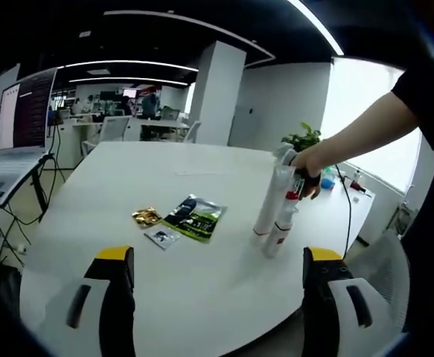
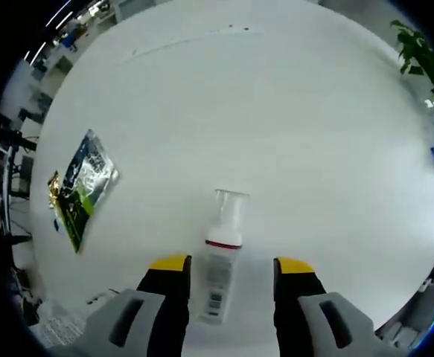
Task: Arrange the skincare products in the storage area until every visible bottle or jar stands upright without overlapping.
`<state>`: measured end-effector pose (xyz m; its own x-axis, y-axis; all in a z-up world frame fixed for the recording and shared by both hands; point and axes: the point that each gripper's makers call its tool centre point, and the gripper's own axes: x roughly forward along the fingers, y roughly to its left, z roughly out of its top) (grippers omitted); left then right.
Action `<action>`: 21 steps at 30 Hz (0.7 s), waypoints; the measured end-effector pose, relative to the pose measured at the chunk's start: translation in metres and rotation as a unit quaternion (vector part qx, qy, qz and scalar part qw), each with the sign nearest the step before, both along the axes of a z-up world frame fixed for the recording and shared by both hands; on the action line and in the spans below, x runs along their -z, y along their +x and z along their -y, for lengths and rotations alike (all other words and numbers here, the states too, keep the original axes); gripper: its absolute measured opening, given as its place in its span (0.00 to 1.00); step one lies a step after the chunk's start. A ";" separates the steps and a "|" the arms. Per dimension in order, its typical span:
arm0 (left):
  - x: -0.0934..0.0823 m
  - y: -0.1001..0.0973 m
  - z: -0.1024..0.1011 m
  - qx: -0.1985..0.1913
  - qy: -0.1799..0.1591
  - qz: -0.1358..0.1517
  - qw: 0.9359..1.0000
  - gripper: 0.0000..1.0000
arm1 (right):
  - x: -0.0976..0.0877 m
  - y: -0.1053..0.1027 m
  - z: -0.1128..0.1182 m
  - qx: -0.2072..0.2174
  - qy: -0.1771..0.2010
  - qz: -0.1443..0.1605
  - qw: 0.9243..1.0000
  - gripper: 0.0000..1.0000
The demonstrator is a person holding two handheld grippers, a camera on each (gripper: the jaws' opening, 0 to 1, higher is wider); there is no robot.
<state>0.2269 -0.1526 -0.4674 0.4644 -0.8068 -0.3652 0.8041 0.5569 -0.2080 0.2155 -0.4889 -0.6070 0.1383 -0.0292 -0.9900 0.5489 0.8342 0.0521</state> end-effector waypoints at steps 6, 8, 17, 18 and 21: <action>0.002 0.000 -0.001 0.000 0.004 -0.003 1.000 0.86 | 0.000 0.003 -0.005 -0.039 -0.008 0.002 0.999 0.33; 0.001 0.001 -0.002 -0.001 0.002 -0.004 1.000 0.86 | 0.000 0.003 -0.006 -0.045 -0.009 0.003 0.999 0.29; -0.003 0.001 -0.002 -0.004 -0.008 -0.005 1.000 0.86 | 0.010 -0.002 -0.004 -0.077 -0.012 -0.014 0.997 0.20; -0.002 0.001 -0.003 -0.003 -0.006 -0.006 1.000 0.86 | 0.010 -0.002 -0.003 -0.085 -0.009 -0.016 0.996 0.20; -0.003 0.000 -0.002 -0.001 -0.007 -0.006 1.000 0.86 | 0.010 -0.003 -0.002 -0.106 -0.005 -0.020 0.994 0.18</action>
<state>0.2273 -0.1508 -0.4648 0.4618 -0.8105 -0.3602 0.8000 0.5560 -0.2255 0.2126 -0.4868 -0.6170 0.1034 -0.0136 -0.9945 0.3619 0.9319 0.0249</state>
